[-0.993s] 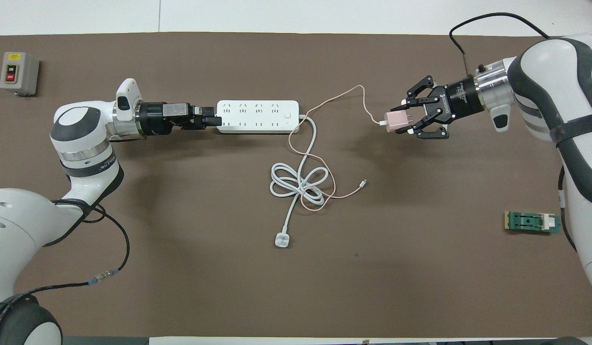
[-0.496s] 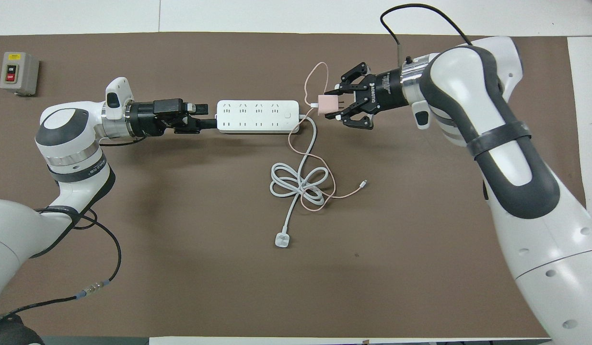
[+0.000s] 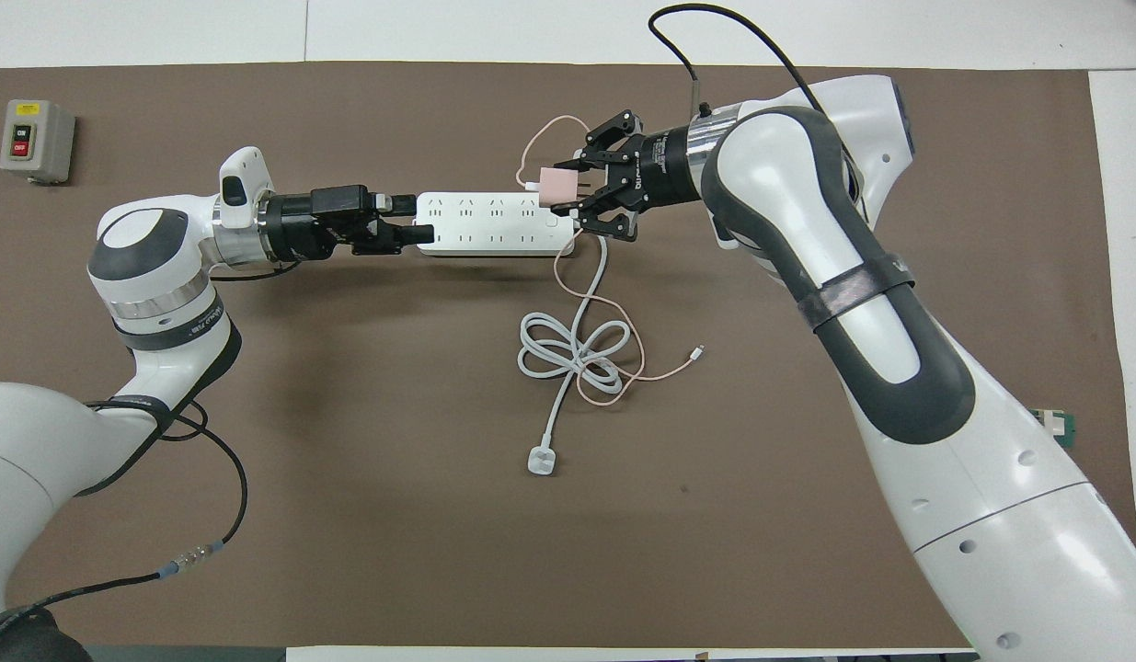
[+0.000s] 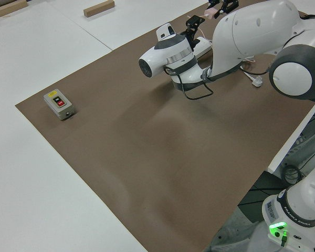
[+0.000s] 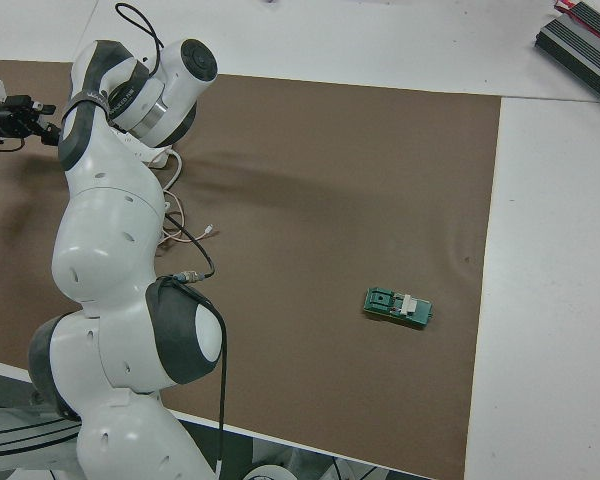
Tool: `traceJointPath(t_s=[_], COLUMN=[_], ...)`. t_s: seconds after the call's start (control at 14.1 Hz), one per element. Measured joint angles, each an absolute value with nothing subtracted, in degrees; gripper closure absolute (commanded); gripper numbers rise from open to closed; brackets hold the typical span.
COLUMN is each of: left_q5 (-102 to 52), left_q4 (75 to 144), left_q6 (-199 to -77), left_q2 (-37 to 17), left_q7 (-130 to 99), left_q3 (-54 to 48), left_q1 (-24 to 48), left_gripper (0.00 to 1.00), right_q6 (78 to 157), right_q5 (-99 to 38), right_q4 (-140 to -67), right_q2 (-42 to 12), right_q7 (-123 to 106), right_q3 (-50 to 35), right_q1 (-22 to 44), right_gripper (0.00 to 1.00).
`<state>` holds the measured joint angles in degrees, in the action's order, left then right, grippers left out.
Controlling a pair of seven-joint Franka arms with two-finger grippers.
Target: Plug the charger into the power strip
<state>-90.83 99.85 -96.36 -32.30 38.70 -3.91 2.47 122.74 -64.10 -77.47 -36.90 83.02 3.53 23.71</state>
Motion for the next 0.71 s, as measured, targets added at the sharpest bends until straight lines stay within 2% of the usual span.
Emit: traceJointPath(t_s=[0.43,0.71], left_q5=[-92.0,-92.1], left_q4=[99.9,100.0], left_q6=[-97.4,-97.7], left_q2=[-31.6,-31.6], left_q7=[38.1,38.1], left_q3=[-3.9,-3.9], left_q1=[3.5,3.5], left_gripper=[0.00,0.00], right_q6=[122.9,122.9], right_q5=[-64.1,-64.1], right_q4=[-74.3,-73.3], right_q2=[-40.8,-41.3], right_q7=[83.0,83.0], right_q3=[3.5,3.5], right_q1=[27.5,27.8], right_gripper=[1.00,1.00])
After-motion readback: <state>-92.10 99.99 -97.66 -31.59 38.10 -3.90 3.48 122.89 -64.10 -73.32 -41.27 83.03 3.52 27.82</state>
